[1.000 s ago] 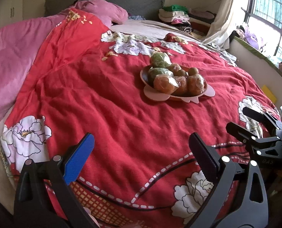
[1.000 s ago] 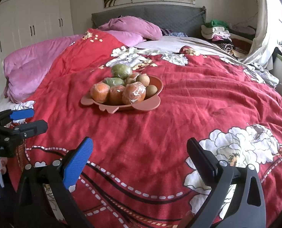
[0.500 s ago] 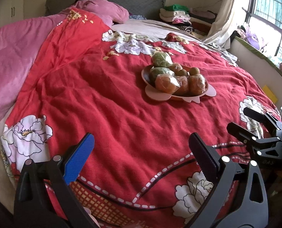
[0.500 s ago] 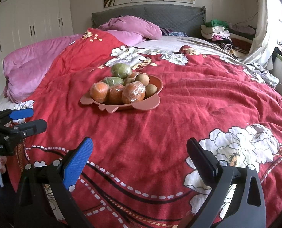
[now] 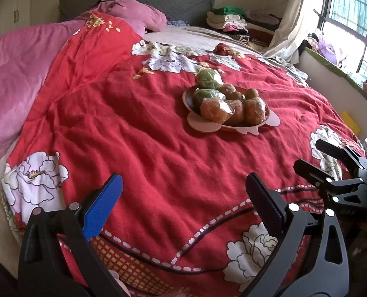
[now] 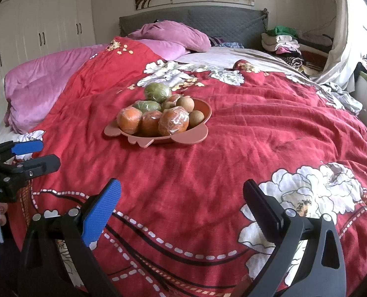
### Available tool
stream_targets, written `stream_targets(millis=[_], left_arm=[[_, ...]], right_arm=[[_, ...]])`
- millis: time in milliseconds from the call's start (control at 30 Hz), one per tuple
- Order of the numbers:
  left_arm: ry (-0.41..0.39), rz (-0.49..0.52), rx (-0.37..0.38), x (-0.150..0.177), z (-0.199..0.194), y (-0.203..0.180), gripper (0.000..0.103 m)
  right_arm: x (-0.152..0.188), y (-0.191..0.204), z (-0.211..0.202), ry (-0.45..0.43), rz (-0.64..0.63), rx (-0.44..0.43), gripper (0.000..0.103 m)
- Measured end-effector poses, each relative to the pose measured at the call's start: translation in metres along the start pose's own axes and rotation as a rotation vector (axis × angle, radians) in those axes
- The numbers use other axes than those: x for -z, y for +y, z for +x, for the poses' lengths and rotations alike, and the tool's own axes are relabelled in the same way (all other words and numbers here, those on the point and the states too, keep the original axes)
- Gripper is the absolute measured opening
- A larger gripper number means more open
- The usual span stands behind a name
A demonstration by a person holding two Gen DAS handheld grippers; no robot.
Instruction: Organize fruits
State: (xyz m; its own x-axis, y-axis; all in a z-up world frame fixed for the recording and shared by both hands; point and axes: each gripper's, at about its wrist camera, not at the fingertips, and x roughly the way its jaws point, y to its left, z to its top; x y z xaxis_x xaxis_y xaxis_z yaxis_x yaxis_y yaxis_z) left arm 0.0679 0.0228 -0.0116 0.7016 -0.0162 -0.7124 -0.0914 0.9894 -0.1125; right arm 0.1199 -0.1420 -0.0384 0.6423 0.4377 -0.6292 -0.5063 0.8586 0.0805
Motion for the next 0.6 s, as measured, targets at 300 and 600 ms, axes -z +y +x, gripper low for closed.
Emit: stream_targets(millis=[300,600], left_arm=[[0.012,-0.007,0.015,0.0000,0.0020,0.0002,0.093],[0.028,-0.014,0.055,-0.0038,0.0043,-0.0008,0.093]], right_arm=[[0.0001,-0.0008,0.0001,-0.001,0.002,0.003,0.098],[-0.0015,-0.0068,0.0007,0.001,-0.002,0.028,0.098]])
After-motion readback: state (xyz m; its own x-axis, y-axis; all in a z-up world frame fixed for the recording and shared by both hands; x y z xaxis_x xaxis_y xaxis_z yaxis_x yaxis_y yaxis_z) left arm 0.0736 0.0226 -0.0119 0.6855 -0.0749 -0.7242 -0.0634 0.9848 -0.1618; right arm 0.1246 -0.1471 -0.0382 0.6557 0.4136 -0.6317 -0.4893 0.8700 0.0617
